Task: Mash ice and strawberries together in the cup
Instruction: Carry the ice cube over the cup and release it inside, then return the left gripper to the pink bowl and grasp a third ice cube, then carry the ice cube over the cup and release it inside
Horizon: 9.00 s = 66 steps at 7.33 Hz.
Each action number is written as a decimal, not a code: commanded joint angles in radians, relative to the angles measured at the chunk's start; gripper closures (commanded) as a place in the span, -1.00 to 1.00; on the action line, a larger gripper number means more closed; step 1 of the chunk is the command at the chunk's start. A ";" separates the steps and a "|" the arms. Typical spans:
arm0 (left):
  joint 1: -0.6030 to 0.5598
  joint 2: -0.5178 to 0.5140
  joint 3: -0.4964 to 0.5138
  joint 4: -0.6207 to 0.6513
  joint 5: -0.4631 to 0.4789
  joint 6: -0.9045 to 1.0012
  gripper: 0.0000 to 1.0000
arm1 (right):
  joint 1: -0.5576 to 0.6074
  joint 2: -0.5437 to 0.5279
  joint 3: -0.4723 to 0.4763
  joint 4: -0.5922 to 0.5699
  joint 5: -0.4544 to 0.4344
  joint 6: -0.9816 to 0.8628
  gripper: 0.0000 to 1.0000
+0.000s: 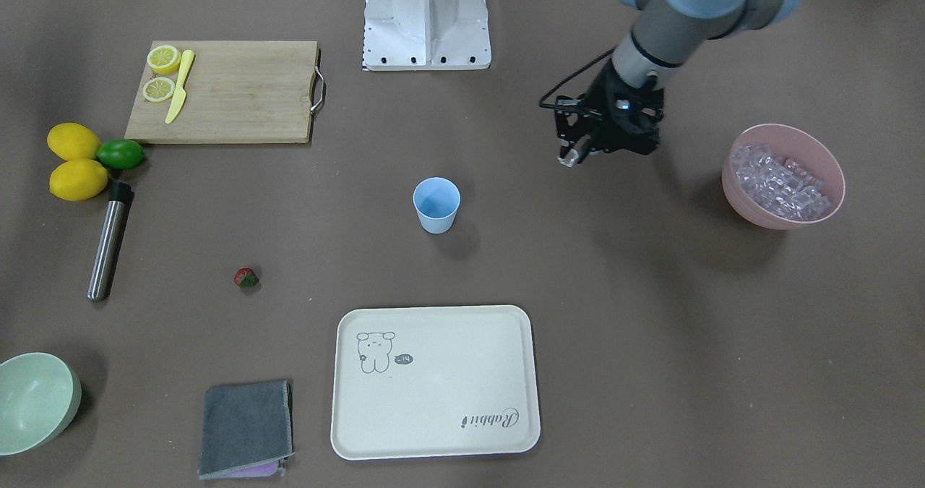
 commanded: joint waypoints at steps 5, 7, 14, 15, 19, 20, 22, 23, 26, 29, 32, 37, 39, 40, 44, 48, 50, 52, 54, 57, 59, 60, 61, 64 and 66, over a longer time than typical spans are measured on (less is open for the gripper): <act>0.137 -0.356 0.288 0.077 0.167 -0.208 1.00 | 0.000 -0.003 -0.004 0.000 0.000 -0.002 -1.00; 0.160 -0.356 0.295 0.073 0.204 -0.208 1.00 | 0.000 -0.003 -0.004 0.000 0.000 -0.001 -1.00; 0.145 -0.394 0.356 0.067 0.218 -0.199 -0.93 | 0.000 -0.008 -0.001 0.000 0.001 -0.001 -1.00; 0.104 -0.370 0.311 0.084 0.212 -0.182 -0.93 | 0.000 -0.008 -0.002 0.000 0.001 -0.002 -1.00; -0.111 0.043 0.042 0.087 0.056 0.297 -0.94 | 0.000 -0.008 -0.002 0.000 0.000 -0.004 -1.00; -0.174 0.163 -0.010 0.084 0.040 0.360 -0.94 | 0.000 -0.008 -0.004 0.000 0.000 -0.002 -1.00; -0.330 0.379 -0.067 0.081 -0.061 0.352 -0.94 | 0.000 -0.008 -0.004 0.000 0.000 -0.002 -1.00; -0.394 0.443 -0.070 0.078 -0.066 0.341 -0.94 | 0.000 -0.009 -0.004 0.000 0.000 -0.002 -1.00; -0.411 0.537 -0.035 -0.081 -0.055 -0.097 -0.94 | -0.002 -0.008 -0.009 0.000 0.000 -0.001 -1.00; -0.392 0.588 0.051 -0.233 -0.020 -0.253 -0.94 | -0.002 -0.003 -0.009 0.000 0.000 -0.001 -1.00; -0.377 0.586 0.117 -0.284 0.000 -0.274 -0.94 | -0.002 0.000 -0.006 0.000 0.000 0.001 -1.00; -0.375 0.545 0.227 -0.357 -0.001 -0.282 -0.86 | -0.002 0.002 -0.001 0.002 0.000 -0.001 -1.00; -0.375 0.537 0.237 -0.362 0.000 -0.285 -0.76 | -0.002 0.002 0.005 0.002 0.001 0.001 -1.00; -0.375 0.537 0.237 -0.362 -0.001 -0.289 -0.76 | -0.002 0.002 0.005 0.002 0.000 0.001 -1.00; -0.329 0.552 0.230 -0.409 0.043 -0.374 -0.73 | -0.002 0.002 0.004 0.002 0.000 0.002 -1.00; -0.344 0.549 0.218 -0.375 0.028 -0.296 1.00 | -0.002 -0.001 0.013 0.000 0.038 0.002 -1.00; -0.409 0.522 0.082 -0.126 0.023 -0.132 1.00 | -0.002 -0.003 0.007 0.000 0.038 0.001 -1.00; -0.435 0.451 0.028 -0.022 0.023 -0.108 1.00 | -0.002 -0.003 0.007 0.000 0.040 0.002 -1.00; -0.377 0.267 0.019 0.091 -0.009 -0.119 1.00 | -0.002 -0.003 0.005 0.000 0.040 0.002 -1.00; -0.189 -0.091 0.090 0.231 -0.001 -0.226 1.00 | -0.002 -0.003 0.002 0.000 0.040 0.002 -1.00; -0.064 -0.255 0.190 0.215 0.070 -0.286 1.00 | -0.002 -0.003 -0.005 0.000 0.038 0.001 -1.00; 0.003 -0.353 0.291 0.183 0.113 -0.314 1.00 | -0.002 -0.001 -0.010 0.000 0.038 -0.001 -1.00; 0.028 -0.386 0.342 0.128 0.137 -0.341 1.00 | -0.002 -0.001 -0.010 0.000 0.038 -0.001 -1.00; 0.102 -0.396 0.405 0.037 0.190 -0.355 1.00 | -0.002 -0.001 -0.015 0.000 0.038 0.001 -1.00; 0.126 -0.411 0.405 0.038 0.194 -0.374 1.00 | -0.002 -0.001 -0.015 0.000 0.038 0.001 -1.00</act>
